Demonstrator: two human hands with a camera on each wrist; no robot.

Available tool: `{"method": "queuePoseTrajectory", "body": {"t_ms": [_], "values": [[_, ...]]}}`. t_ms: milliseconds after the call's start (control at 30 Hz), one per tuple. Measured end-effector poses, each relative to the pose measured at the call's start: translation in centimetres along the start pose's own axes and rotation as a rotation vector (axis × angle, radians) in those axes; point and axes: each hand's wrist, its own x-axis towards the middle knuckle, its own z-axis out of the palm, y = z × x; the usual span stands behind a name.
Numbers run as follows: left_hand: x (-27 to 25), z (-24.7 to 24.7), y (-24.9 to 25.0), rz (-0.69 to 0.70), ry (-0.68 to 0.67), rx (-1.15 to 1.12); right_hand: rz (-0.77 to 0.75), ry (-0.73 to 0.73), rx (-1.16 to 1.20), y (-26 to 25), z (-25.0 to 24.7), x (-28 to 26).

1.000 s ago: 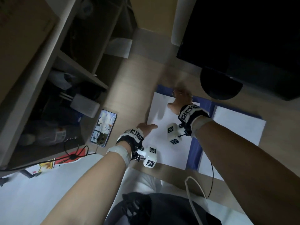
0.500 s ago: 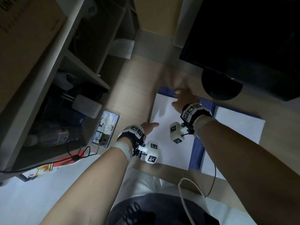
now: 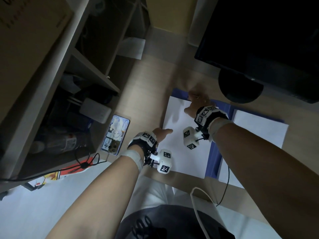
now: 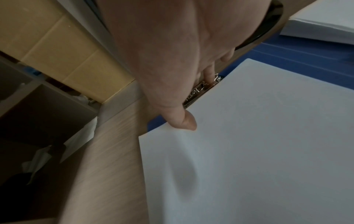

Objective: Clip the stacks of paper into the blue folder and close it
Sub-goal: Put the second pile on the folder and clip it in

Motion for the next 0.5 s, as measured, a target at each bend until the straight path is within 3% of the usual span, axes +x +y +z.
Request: {"method": "queuePoseTrajectory", "body": {"t_ms": [267, 500], "values": [[0.0, -0.1, 0.3, -0.028, -0.02, -0.111, -0.005, 0.016, 0.086, 0.4, -0.8, -0.7], [-0.6, 0.0, 0.7, -0.011, -0.007, -0.065, -0.032, 0.068, 0.013, 0.8, 0.2, -0.9]]}}
